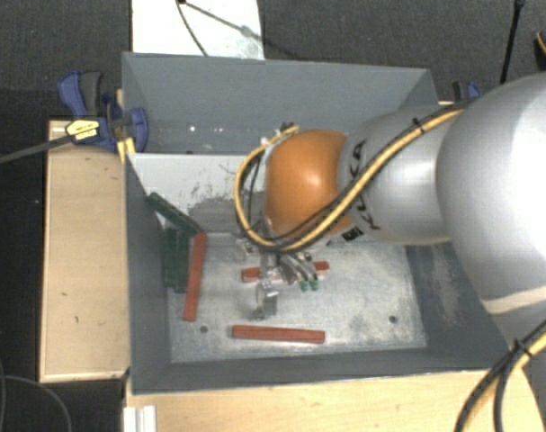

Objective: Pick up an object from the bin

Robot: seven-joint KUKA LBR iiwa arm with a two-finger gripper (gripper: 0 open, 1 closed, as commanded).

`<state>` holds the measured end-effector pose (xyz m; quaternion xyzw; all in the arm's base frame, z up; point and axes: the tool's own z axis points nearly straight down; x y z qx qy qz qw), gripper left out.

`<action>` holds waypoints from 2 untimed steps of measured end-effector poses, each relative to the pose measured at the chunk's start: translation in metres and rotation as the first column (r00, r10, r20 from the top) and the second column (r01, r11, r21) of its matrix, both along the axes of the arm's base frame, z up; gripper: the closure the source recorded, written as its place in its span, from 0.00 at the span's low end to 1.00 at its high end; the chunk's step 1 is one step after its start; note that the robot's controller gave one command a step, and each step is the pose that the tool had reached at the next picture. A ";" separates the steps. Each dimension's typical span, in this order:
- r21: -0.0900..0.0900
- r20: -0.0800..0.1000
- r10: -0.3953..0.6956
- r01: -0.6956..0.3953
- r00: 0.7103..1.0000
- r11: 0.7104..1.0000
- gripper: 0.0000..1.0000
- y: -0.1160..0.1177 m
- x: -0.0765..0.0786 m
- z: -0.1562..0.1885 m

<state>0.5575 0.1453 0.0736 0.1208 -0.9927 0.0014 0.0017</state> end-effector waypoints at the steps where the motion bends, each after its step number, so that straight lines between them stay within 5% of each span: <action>1: -0.001 0.001 -0.006 0.006 1.000 1.000 0.00 -0.076 0.007 -0.003; 2: 0.003 0.001 0.033 -0.033 0.999 0.999 0.00 -0.061 -0.022 0.027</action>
Offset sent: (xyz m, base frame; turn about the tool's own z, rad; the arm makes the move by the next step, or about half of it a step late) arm 0.0060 -0.0701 -0.0036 -0.0023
